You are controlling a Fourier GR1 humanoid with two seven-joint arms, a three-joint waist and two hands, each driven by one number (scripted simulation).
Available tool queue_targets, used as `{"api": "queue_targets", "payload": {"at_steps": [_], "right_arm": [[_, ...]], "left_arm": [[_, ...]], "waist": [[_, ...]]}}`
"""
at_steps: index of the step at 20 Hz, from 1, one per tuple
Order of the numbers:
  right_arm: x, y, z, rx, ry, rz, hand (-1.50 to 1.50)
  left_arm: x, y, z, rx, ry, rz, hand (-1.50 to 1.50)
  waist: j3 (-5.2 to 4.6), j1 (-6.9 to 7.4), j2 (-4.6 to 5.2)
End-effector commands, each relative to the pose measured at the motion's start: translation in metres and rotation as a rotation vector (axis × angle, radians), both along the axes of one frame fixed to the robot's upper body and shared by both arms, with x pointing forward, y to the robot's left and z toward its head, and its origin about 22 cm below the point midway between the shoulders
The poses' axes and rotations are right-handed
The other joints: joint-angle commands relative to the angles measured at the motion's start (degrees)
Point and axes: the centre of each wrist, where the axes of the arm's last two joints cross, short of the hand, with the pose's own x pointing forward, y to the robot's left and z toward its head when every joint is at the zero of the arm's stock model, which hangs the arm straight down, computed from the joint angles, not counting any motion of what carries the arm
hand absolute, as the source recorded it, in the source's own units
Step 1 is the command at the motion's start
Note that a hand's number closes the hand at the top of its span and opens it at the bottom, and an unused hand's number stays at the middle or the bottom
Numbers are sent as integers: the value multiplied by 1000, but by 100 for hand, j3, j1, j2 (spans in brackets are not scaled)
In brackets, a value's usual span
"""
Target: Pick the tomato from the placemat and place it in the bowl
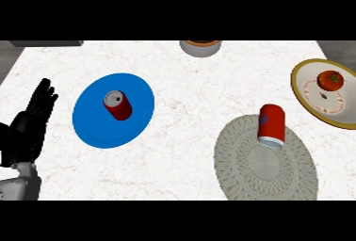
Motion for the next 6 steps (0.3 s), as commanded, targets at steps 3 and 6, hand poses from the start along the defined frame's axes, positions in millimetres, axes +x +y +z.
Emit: {"api": "queue_targets", "payload": {"at_steps": [3,6], "right_arm": [[-58,0,-14,18,-75,68,-150],[-67,2,1,-20,-103,79,-150]], "left_arm": [[1,17,-4,-6,12,17,0],[16,0,-2,2,-19,-7,0]], "waist": [[-12,-19,-5],[-4,37,18]]}}
